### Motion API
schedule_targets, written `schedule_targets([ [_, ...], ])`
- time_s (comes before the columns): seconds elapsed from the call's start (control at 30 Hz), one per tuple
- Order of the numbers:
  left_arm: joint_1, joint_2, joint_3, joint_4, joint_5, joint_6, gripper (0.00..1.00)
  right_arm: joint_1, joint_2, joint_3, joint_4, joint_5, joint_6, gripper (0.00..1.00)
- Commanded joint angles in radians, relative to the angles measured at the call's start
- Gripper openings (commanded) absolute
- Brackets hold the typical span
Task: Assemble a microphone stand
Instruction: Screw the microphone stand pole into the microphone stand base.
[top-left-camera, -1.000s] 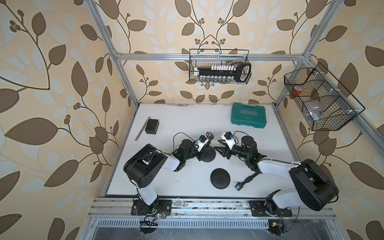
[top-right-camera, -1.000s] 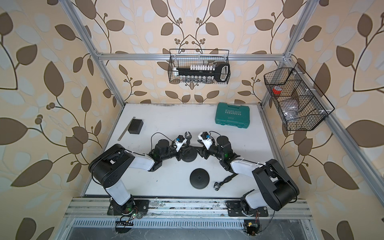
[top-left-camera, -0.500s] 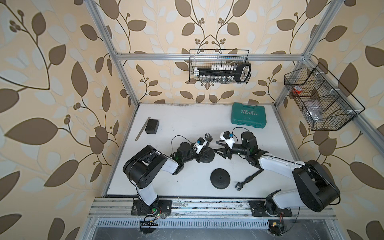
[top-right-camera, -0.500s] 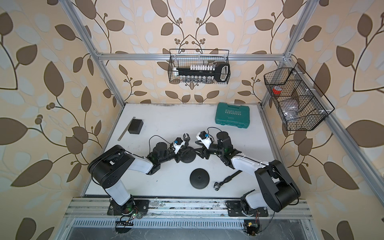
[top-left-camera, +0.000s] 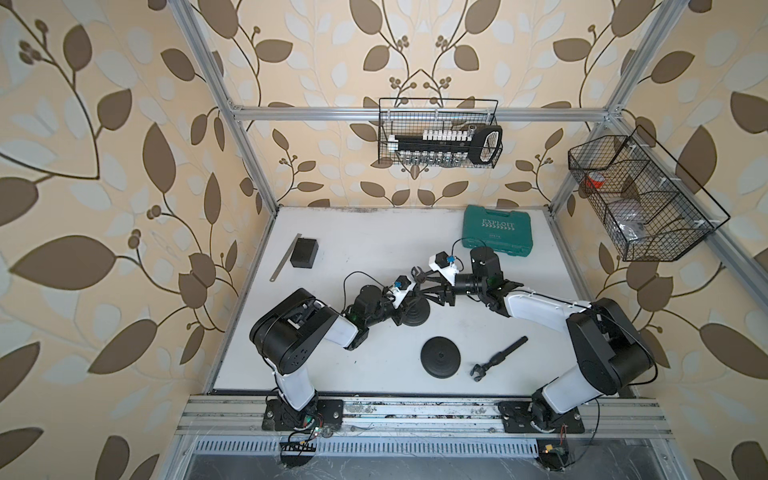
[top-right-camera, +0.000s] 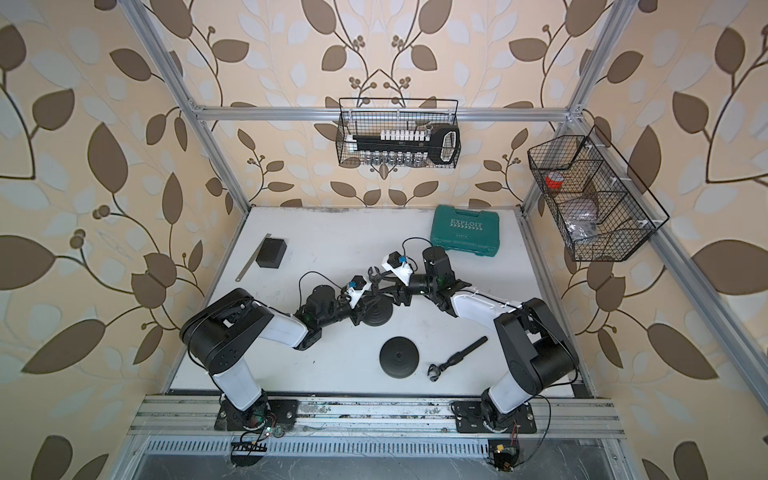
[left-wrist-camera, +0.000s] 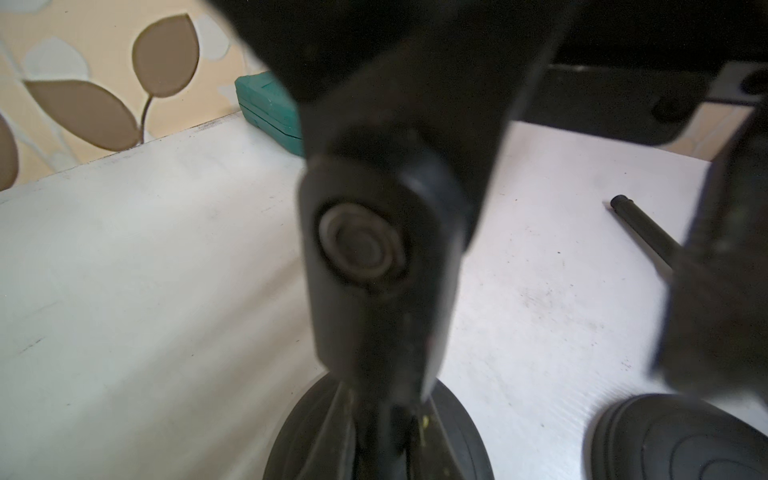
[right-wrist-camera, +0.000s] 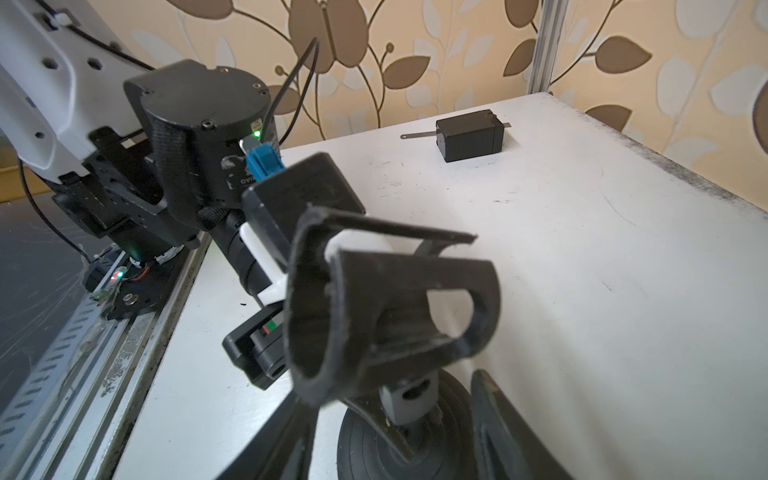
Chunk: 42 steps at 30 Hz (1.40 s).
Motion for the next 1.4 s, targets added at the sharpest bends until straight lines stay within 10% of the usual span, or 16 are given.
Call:
schedule_targets([
  [0.0,-0.016,0.026,-0.001,-0.018,0.009,-0.005,0.08,-0.001,0.034,0.034,-0.017,-0.060,-0.040,0.54],
  [0.27,-0.016,0.038,0.007,-0.020,0.014,-0.006,0.09,-0.002,0.089,0.073,0.000,-0.088,-0.058,0.45],
  [0.67,-0.015,0.046,-0.001,0.019,0.005,-0.018,0.16,0.001,0.105,0.006,0.149,-0.045,0.001,0.00],
  [1.37,-0.014,0.010,-0.038,0.117,-0.040,-0.074,0.28,0.340,0.015,-0.294,0.455,0.973,0.176,0.00],
])
